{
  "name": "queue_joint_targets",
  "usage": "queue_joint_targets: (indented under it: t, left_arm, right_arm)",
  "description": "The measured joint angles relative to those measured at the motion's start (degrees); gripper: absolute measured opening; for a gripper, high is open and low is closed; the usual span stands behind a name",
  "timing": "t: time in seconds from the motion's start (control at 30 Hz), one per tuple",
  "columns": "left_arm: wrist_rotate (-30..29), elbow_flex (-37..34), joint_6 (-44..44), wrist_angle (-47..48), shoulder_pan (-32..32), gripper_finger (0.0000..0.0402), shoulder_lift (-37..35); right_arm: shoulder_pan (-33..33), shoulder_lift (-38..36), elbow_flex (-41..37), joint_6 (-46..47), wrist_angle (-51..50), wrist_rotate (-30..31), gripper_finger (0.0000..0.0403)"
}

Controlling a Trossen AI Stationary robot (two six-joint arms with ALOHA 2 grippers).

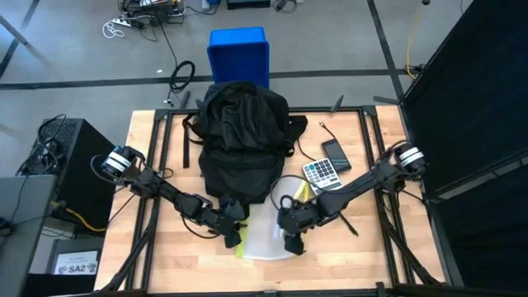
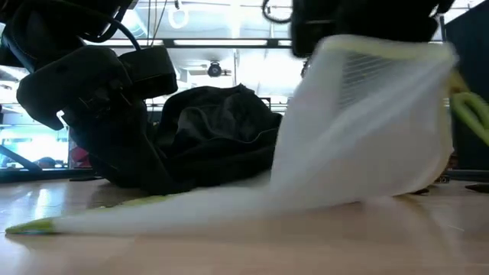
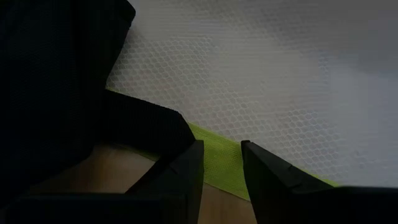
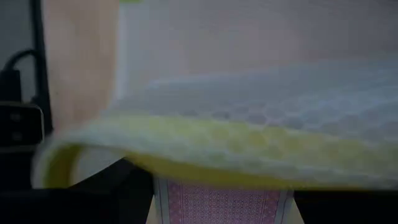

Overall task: Unpack backpack
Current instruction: Put the black ballpen into the yellow zipper pouch

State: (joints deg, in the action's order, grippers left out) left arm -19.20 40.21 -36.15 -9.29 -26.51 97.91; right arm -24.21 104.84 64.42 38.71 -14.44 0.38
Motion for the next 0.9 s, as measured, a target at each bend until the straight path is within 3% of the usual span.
queue_joint_targets:
  t: [0.17, 0.4, 0.53, 0.6, 0.8, 0.9]
  left_arm:
    - [0.0, 0.0, 0.1, -0.1, 0.0, 0.0087, 0.0]
    - [0.0, 0.0, 0.0, -0.2, 0.0, 0.0087, 0.0]
    - [0.1, 0.0, 0.0, -0.2, 0.0, 0.0087, 0.0]
    - [0.2, 0.0, 0.0, -0.2, 0.0, 0.0087, 0.0]
    - [0.2, 0.0, 0.0, -0.2, 0.0, 0.0087, 0.0]
    - [0.1, 0.0, 0.0, -0.2, 0.0, 0.0087, 0.0]
  right_arm:
    - [0.7, 6.1, 0.2, -0.4, 11.9, -5.6, 0.0272]
    - [1.9, 7.2, 0.0, -4.3, 15.6, -5.5, 0.0274]
    - [2.3, 7.2, 0.0, -5.7, 16.4, -4.9, 0.0358]
    - [2.6, 7.2, 0.0, -5.4, 15.4, -5.4, 0.0382]
    - [4.6, 4.1, 0.0, -3.1, 9.2, -13.0, 0.0325]
    - [5.1, 0.9, 0.0, -2.4, 4.1, -13.6, 0.0304]
